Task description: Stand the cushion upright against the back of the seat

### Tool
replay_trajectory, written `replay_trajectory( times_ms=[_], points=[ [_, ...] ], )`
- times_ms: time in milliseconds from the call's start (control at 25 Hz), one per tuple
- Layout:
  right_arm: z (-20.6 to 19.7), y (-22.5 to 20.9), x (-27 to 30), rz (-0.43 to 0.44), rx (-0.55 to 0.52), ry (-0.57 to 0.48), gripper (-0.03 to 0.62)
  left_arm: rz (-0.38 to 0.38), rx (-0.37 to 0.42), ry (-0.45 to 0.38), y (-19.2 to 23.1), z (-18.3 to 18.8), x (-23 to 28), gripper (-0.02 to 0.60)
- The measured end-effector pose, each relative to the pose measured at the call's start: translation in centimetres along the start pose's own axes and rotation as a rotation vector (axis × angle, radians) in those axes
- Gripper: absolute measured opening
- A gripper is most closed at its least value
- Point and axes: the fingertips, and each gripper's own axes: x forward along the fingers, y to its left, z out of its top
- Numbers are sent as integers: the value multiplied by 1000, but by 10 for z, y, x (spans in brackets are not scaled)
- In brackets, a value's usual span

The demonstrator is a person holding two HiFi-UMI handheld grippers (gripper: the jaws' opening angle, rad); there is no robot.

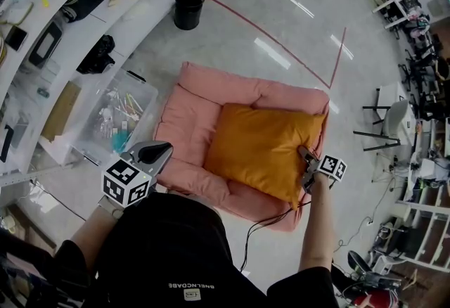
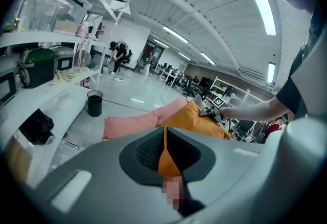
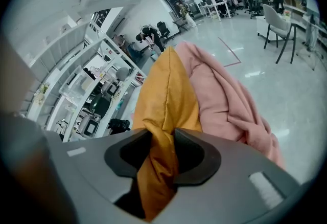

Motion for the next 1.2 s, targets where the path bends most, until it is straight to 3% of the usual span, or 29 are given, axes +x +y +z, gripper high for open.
replay_trajectory(
  times_ms=[440, 680, 800, 880, 1200],
  points=[
    [7, 17, -25, -23, 5, -106, 261, -28, 4, -2, 14, 0, -11, 34],
    [18, 34, -65, -81, 4, -215, 194, -49, 5, -5, 26, 4, -14, 34],
    [22, 58, -81, -72, -14, -288, 105, -67, 10, -2, 30, 7, -13, 34],
    [23, 77, -91, -62, -21, -342, 6, -86, 21, -1, 29, 12, -10, 34],
    [-6, 159, -113, -37, -54, -469, 6, -162, 80, -7, 27, 36, -3, 34]
  ],
)
